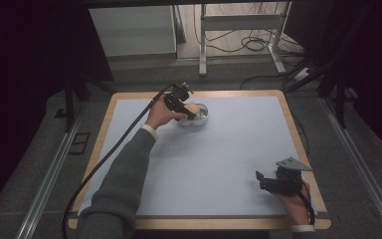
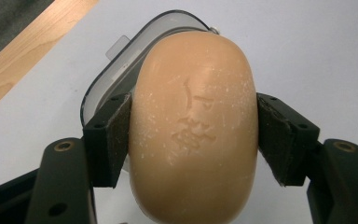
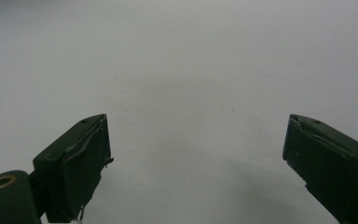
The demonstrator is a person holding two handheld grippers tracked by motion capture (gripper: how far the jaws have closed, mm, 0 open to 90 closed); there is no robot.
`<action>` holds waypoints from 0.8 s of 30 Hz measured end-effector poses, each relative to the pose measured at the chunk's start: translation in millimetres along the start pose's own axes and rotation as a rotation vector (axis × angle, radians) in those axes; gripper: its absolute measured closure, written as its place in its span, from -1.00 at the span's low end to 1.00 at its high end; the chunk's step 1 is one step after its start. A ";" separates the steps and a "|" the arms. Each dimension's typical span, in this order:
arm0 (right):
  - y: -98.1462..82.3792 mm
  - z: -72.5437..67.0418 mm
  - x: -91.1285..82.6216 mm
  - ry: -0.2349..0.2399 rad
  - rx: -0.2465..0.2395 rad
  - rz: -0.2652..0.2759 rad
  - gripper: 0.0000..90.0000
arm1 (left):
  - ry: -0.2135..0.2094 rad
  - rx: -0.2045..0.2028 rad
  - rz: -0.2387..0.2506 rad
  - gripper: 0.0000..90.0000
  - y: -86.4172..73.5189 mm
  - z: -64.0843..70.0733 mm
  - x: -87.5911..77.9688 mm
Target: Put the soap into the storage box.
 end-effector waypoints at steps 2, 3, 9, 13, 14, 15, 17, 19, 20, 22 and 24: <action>0.2 0.5 -0.7 -0.002 -0.001 0.002 -0.83 | -0.003 0.009 -0.007 -0.28 2.5 -1.8 1.9; 0.2 0.5 -0.7 -0.002 -0.001 0.002 -0.83 | -0.003 0.006 -0.007 -0.28 3.4 -2.1 2.9; 0.1 1.5 -1.6 -0.001 0.004 0.003 -0.83 | -0.028 -0.005 -0.007 -0.28 5.7 -3.5 14.9; -0.3 2.7 -0.9 -0.006 0.001 0.002 -0.83 | -0.027 -0.010 -0.012 -0.28 5.2 -5.5 20.1; -0.4 2.8 -0.8 -0.006 0.000 0.001 -0.83 | -0.026 -0.012 -0.016 -0.28 4.9 -6.2 21.8; -0.5 2.5 -0.6 -0.004 0.002 0.000 -0.83 | -0.026 -0.012 -0.019 -0.28 4.8 -6.5 22.9; -0.4 2.6 -0.5 -0.004 0.001 0.000 -0.83 | -0.025 -0.015 -0.023 -0.28 4.5 -8.0 24.7; -0.7 3.0 -0.3 -0.006 0.002 -0.001 -0.83 | -0.024 -0.017 -0.025 -0.28 4.4 -10.3 26.2; -0.8 3.0 -0.1 -0.006 0.003 -0.002 -0.83 | -0.024 -0.017 -0.025 -0.28 4.4 -10.3 26.2; -1.0 2.9 0.3 -0.007 0.002 -0.003 -0.83 | -0.022 -0.018 -0.028 -0.28 4.0 -11.8 28.5; -1.2 2.5 0.7 -0.006 0.001 -0.005 -0.83 | -0.017 -0.019 -0.035 -0.29 3.6 -11.9 30.5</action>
Point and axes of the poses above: each handheld gripper's, and its own axes: x roughly forward along the jaws, y roughly out of its top, z roughly to its right, the point moved 2 cm from there along x, roughly forward along the jaws, and after that the axes turned 3 degrees about x, right-handed, at the moved point
